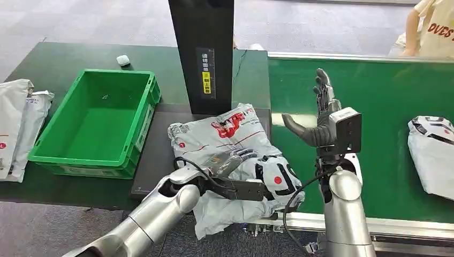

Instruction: Moved the parcel from conveyor to table for the left to box.

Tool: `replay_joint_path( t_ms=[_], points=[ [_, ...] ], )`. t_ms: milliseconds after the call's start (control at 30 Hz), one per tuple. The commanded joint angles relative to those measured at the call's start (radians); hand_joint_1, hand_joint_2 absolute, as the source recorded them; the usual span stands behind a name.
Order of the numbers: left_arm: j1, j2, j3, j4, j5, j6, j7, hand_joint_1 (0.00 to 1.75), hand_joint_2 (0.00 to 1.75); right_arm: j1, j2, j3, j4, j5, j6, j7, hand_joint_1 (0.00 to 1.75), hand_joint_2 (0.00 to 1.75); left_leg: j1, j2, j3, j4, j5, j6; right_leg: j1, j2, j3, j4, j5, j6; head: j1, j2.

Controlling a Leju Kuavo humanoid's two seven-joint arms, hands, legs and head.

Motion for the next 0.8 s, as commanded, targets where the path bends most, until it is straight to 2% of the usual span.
replay_joint_path(
  t_ms=[33, 133, 333, 600, 633, 700, 733, 800],
  points=[
    [-0.06, -0.002, -0.008, 0.115, 0.001, 0.029, -0.001, 1.75, 1.75, -0.002, 0.016, -0.036, 0.031, 0.012, -0.01, -0.006, 0.0, 1.75, 0.0, 0.001, 0.004, -0.002, -0.001, 0.0, 0.0, 0.001, 0.004, -0.002, 0.0, -0.001, 0.0, 0.0],
    [-0.058, -0.007, 0.005, 0.097, -0.003, 0.043, -0.004, 1.75, 1.75, 0.005, 0.018, -0.045, 0.019, 0.018, -0.012, -0.004, 0.0, 1.75, 0.0, 0.001, 0.004, -0.002, -0.001, 0.0, 0.0, 0.001, 0.004, -0.002, 0.0, -0.001, 0.0, 0.0],
    [-0.023, 0.014, 0.073, -0.062, -0.003, 0.144, -0.045, 1.75, 1.75, 0.055, 0.015, -0.066, -0.042, 0.032, -0.01, -0.003, 0.0, 1.75, 0.0, 0.0, 0.003, -0.001, -0.001, 0.0, 0.0, 0.0, 0.003, -0.001, -0.001, -0.001, 0.0, 0.0],
    [0.052, 0.109, 0.146, -0.495, 0.015, 0.311, -0.195, 1.75, 1.75, 0.12, -0.012, -0.111, -0.143, 0.019, -0.002, -0.008, 0.0, 1.75, 0.0, 0.001, 0.002, -0.001, -0.001, 0.0, 0.0, 0.0, 0.001, 0.0, -0.001, 0.0, 0.0, 0.0],
    [0.053, 0.114, 0.148, -0.515, 0.017, 0.296, -0.191, 1.75, 1.75, 0.123, -0.013, -0.114, -0.147, 0.017, 0.0, -0.008, 0.0, 1.75, 0.0, 0.0, 0.0, 0.0, -0.001, 0.0, 0.0, 0.0, 0.0, 0.0, -0.001, 0.0, 0.0, 0.0],
    [0.072, 0.135, 0.17, -0.603, -0.012, 0.377, -0.213, 1.75, 1.75, 0.128, -0.018, -0.123, -0.156, 0.011, 0.002, -0.009, 0.0, 1.75, 0.0, 0.001, 0.002, -0.001, -0.001, 0.0, 0.0, 0.001, 0.002, 0.0, -0.001, -0.001, 0.0, 0.0],
    [0.079, 0.145, 0.178, -0.633, -0.011, 0.373, -0.21, 1.75, 1.75, 0.132, -0.02, -0.127, -0.16, 0.009, 0.002, -0.009, 0.0, 1.75, 0.0, 0.001, 0.004, -0.002, -0.001, 0.0, 0.0, 0.001, 0.004, -0.001, -0.001, -0.001, 0.0, 0.0],
    [0.095, 0.173, 0.205, -0.71, -0.08, 0.46, -0.208, 1.75, 1.75, 0.144, -0.026, -0.138, -0.172, 0.004, 0.0, -0.01, 0.0, 1.75, 0.0, 0.001, 0.002, -0.001, -0.001, 0.0, 0.0, 0.001, 0.001, 0.0, -0.001, 0.0, 0.0, 0.0]
  ],
)
